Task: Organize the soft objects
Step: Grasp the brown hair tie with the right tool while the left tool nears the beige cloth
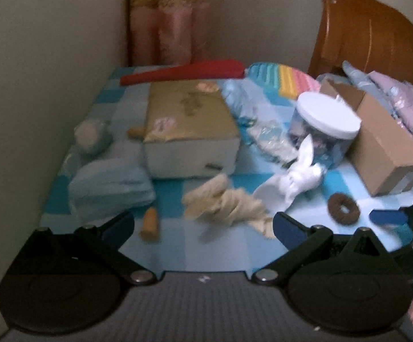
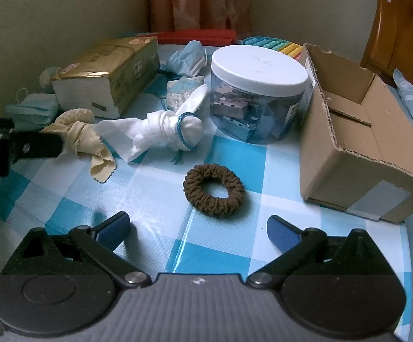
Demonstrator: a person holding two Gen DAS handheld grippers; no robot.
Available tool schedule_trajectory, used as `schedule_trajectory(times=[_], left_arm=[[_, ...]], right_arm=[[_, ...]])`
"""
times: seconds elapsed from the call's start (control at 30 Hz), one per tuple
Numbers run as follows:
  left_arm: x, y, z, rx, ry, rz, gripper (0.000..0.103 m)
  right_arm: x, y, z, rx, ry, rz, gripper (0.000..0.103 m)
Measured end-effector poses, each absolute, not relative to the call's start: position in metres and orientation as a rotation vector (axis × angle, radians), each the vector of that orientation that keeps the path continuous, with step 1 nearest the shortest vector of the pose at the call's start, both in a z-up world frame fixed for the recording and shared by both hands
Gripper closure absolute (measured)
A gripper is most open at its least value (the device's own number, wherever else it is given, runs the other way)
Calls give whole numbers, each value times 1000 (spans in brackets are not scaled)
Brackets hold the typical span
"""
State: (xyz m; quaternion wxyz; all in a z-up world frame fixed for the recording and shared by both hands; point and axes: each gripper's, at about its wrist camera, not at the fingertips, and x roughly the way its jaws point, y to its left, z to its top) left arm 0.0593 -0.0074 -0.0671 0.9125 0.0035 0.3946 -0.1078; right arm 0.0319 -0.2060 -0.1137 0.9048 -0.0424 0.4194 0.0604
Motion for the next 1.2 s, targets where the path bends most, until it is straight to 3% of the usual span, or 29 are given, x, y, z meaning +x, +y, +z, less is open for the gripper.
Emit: schedule_trajectory(times=[0.07,0.17,0.93,1.07,1.2], left_arm=[[63,-11,-65,3,798,-237,5],[66,-18,-65,5,793,-249,21],[94,-52,-92,4,884,-283,22],[94,-51,-92,8,881,-283,22],[94,-51,-92,-6,882,-287,22]], right_arm=[[31,-206,-114,-89,860,130,0],[30,-207,-114,-93,855,141,0],[35,-207,-114,-125,818,210,1],[40,-205,-112,-126,805,216,9],[43,-207,-109,-124,793,201,25]])
